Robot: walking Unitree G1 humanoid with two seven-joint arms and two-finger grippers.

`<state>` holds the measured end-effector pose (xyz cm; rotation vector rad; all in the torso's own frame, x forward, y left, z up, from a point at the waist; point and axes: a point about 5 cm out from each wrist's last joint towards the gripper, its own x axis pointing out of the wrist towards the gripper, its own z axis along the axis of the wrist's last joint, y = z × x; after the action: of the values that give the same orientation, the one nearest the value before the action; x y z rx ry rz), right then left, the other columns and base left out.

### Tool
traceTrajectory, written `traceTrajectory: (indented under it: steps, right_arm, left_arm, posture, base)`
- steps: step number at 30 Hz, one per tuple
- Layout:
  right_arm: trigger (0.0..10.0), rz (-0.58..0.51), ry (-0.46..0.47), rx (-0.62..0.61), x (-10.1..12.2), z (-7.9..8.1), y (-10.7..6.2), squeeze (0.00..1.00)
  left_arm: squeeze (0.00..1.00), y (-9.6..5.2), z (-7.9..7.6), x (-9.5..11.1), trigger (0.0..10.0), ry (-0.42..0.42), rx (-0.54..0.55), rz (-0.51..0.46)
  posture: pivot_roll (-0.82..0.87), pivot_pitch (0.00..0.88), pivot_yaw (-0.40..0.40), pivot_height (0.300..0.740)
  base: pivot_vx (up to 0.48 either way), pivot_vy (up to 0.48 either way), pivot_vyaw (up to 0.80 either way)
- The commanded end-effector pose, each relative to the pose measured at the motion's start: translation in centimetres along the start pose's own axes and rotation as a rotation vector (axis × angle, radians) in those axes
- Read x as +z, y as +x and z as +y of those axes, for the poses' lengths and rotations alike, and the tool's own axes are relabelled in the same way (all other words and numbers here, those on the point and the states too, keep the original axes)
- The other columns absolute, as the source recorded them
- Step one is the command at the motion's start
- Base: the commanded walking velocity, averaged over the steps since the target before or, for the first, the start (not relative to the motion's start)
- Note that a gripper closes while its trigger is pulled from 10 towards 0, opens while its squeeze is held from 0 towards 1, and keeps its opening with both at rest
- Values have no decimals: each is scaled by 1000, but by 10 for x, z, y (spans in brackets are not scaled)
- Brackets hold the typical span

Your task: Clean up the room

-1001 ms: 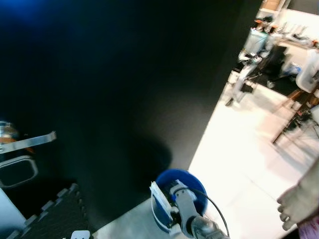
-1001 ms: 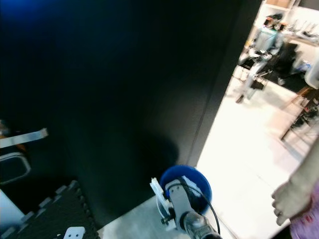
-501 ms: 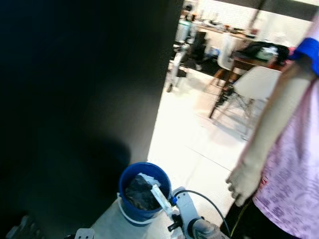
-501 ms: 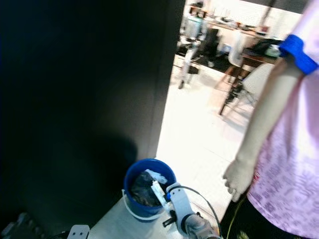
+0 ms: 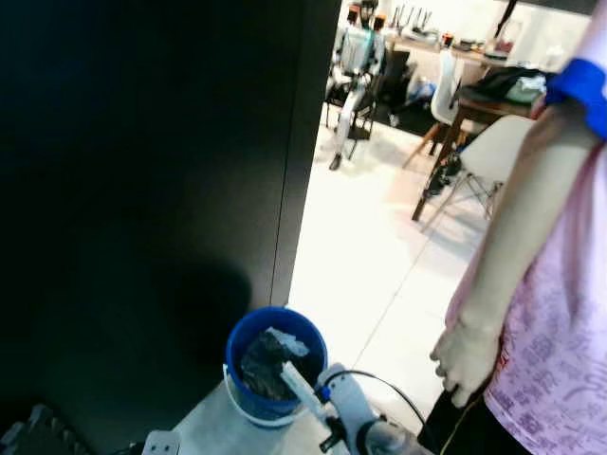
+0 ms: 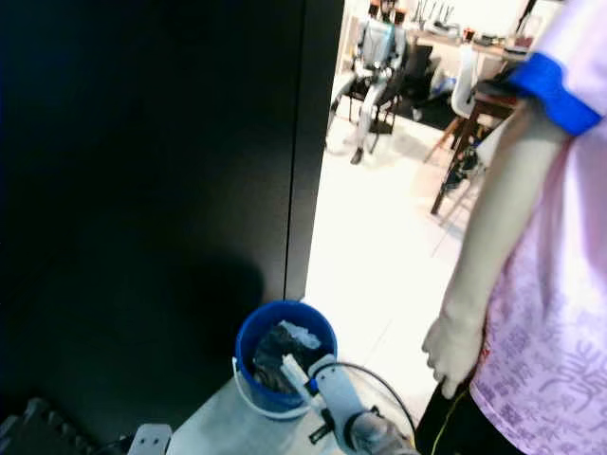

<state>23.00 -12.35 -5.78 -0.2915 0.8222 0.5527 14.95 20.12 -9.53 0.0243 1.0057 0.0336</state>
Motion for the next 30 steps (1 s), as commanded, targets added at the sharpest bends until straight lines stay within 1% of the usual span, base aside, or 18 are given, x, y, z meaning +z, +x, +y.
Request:
traceTrajectory:
  steps: [1,8,10,12,14,19,26,27,30]
  right_arm:
    - [10000,2,-14,14,-1,3,0,0]
    - [10000,19,-63,45,-7,6,-1,0]
    - [10000,36,-100,56,-12,8,-1,0]
    - [10000,48,-119,71,-15,9,-2,0]
    - [10000,52,-110,80,-17,9,-3,0]
    - [10000,65,-128,82,-18,7,-4,0]
    - [10000,68,-147,98,-19,9,-3,0]
    - [10000,69,-154,90,-18,10,-3,0]
    - [10000,87,-172,25,-19,6,-3,0]
  left_arm:
    - [0,-1,-2,-5,10000,-12,-9,15]
    - [0,-1,-3,-5,10000,-23,-18,11]
    - [0,-1,-4,-5,10000,-31,-21,7]
    - [0,0,-5,-4,10000,-29,-29,4]
    - [0,0,-6,-4,10000,-26,-35,3]
    - [0,0,-6,-3,10000,-30,-37,0]
    - [0,0,-4,-3,10000,-34,-35,1]
    - [0,0,-4,-3,10000,-40,-30,1]
    - [0,-1,-3,-4,10000,-42,-18,6]
  posture:
    - [108,0,-121,740]
    - [103,0,-119,740]
    - [102,0,-119,740]
    - [101,0,-118,740]
    - [102,0,-119,740]
    - [100,0,-115,740]
    - [99,0,-113,740]
    - [99,0,-115,740]
    - [101,0,-116,740]
  base:
    - [0,0,0]
    - [0,0,0]
    - [0,0,0]
    - [0,0,0]
    - [0,0,0]
    - [0,0,796]
    - [0,0,794]
    - [0,0,794]
    - [0,0,0]
